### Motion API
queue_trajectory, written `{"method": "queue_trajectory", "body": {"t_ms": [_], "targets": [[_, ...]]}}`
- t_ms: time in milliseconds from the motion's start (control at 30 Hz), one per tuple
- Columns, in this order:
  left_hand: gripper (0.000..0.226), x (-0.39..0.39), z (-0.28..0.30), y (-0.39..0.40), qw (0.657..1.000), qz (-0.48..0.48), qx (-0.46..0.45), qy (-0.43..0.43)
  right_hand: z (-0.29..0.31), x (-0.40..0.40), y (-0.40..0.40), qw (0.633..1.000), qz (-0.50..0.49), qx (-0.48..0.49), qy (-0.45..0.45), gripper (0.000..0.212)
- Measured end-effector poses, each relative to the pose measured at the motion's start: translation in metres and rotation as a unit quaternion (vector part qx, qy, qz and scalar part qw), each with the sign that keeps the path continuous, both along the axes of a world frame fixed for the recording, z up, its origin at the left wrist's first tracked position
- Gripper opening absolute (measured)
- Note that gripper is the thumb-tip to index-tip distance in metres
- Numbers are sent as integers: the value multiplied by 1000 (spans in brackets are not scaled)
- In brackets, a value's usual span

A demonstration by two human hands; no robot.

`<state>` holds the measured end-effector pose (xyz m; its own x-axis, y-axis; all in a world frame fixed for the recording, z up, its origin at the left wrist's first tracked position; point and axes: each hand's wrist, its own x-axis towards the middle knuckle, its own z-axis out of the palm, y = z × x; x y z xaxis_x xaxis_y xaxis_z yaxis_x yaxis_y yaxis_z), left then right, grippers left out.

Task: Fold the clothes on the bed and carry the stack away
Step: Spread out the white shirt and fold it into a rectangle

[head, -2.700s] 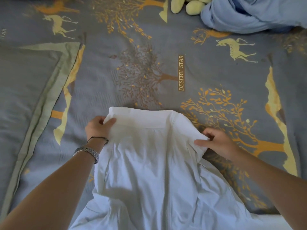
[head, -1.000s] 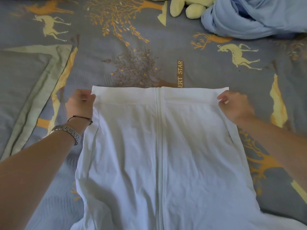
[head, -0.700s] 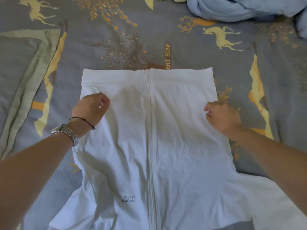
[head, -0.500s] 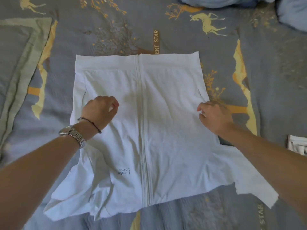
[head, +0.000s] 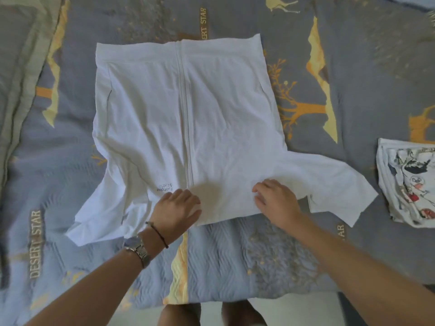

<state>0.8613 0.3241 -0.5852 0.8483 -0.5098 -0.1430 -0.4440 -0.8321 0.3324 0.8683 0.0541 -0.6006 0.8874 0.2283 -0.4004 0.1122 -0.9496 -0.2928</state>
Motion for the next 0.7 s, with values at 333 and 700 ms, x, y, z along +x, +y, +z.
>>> {"method": "queue_trajectory", "body": {"t_ms": [333, 700], "targets": [[48, -68, -34, 44, 992, 35, 107, -57, -15, -55, 55, 994, 77, 17, -75, 43], [10, -40, -22, 79, 990, 92, 18, -103, 5, -14, 70, 984, 71, 38, -159, 16]]}}
